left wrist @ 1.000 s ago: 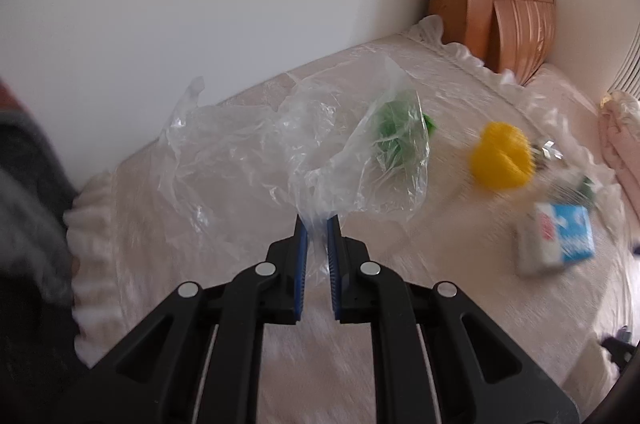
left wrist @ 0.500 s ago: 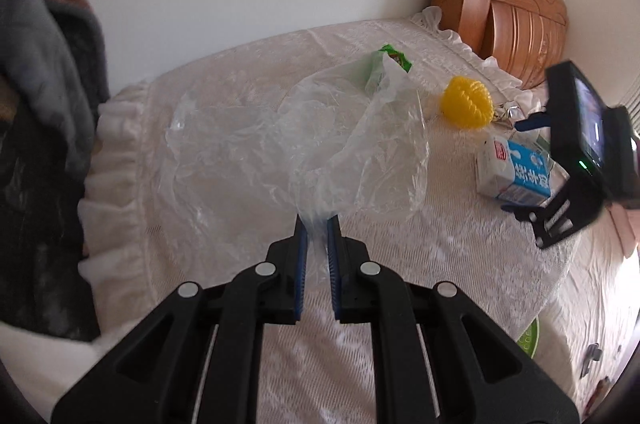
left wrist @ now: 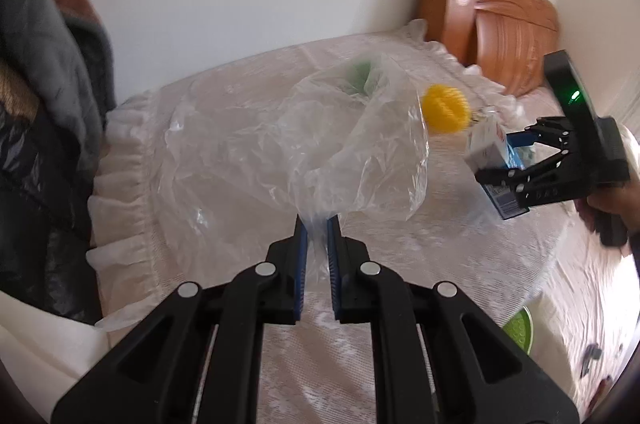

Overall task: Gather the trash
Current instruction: 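Grasp the clear plastic bag with the left tool while the right tool grasps the milk carton, then carry bag and milk carton to the wastebasket and open both tools over it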

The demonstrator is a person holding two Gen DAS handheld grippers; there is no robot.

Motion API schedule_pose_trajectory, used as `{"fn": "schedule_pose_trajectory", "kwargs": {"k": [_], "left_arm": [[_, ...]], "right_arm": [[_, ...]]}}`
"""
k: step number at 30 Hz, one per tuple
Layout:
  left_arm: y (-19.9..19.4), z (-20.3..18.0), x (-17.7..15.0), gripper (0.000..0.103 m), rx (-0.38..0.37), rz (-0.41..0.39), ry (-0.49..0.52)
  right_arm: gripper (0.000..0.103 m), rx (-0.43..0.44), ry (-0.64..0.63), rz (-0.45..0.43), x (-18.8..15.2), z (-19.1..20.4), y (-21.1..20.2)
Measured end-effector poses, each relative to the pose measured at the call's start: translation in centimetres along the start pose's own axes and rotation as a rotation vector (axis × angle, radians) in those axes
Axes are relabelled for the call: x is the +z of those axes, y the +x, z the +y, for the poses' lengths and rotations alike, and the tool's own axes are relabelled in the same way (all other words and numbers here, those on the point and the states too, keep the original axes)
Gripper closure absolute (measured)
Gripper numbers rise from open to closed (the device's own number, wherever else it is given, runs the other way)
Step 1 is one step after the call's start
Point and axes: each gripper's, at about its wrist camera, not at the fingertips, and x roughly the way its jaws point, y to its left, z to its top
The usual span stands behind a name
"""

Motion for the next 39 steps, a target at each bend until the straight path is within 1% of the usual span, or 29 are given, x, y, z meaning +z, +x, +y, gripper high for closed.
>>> {"fn": "schedule_pose_trajectory", "kwargs": {"k": [2,3,4,5,6,9,11,14,16,18,20,22,27,30,33,35,39], "left_arm": [[-0.4,-1.1,0.1,0.093,-0.026,-0.006,0.027],[-0.5,-1.9,0.1,0.093,-0.044,-0.009,0.047],[-0.7,-2.6,0.2,0.093,-0.061,-0.011,0.067],[-0.8,-3.6,0.1,0.093,-0.084,-0.010,0.093],[-0.9,-4.2,0.1,0.093,-0.101,-0.008,0.111],[-1.2,-7.0,-0.4,0.093,-0.161,-0.002,0.183],[-1.3,-9.1,-1.0,0.093,-0.202,0.004,0.240],[-1.5,-11.9,-1.8,0.093,-0.263,0.020,0.314],[-1.7,-14.3,-2.6,0.093,-0.307,0.031,0.378],[-2.0,-16.8,-3.4,0.093,-0.359,0.041,0.449],[-2.4,-19.0,-4.2,0.093,-0.400,0.047,0.510],[-2.9,-21.5,-5.1,0.093,-0.448,0.052,0.578],[-3.7,-26.9,-7.3,0.093,-0.553,0.099,0.717],[-3.9,-29.8,-9.2,0.093,-0.592,0.125,0.782],[-3.5,-32.5,-11.0,0.093,-0.615,0.156,0.835],[-3.0,-34.0,-12.0,0.093,-0.619,0.179,0.858],[-2.1,-36.1,-13.9,0.093,-0.627,0.225,0.889]], "right_arm": [[0.030,0.024,0.151,-0.100,-2.2,-0.8,-3.1],[0.029,0.022,0.199,-0.130,-3.1,-0.7,-4.2],[0.030,0.010,0.269,-0.172,-4.7,-0.6,-5.8],[0.029,0.000,0.321,-0.199,-6.0,-0.8,-6.9],[0.029,-0.014,0.393,-0.234,-8.1,-0.8,-8.4],[0.029,-0.051,0.531,-0.286,-13.0,-1.1,-11.4],[0.029,-0.092,0.620,-0.293,-17.1,-0.6,-13.2],[0.029,-0.153,0.700,-0.263,-22.0,0.3,-15.0],[0.029,-0.190,0.762,-0.258,-25.1,0.8,-16.2],[0.029,-0.228,0.821,-0.272,-27.6,1.2,-17.4],[0.029,-0.280,0.906,-0.308,-30.4,1.4,-18.9],[0.029,-0.309,0.983,-0.344,-32.9,1.6,-20.3],[0.029,-0.394,1.112,-0.373,-38.2,2.3,-23.1],[0.029,-0.435,1.188,-0.378,-41.3,2.9,-24.6],[0.029,-0.464,1.257,-0.375,-44.1,3.1,-25.4],[0.029,-0.475,1.295,-0.367,-45.9,3.3,-25.7],[0.029,-0.489,1.333,-0.345,-48.1,3.0,-26.1]]}}
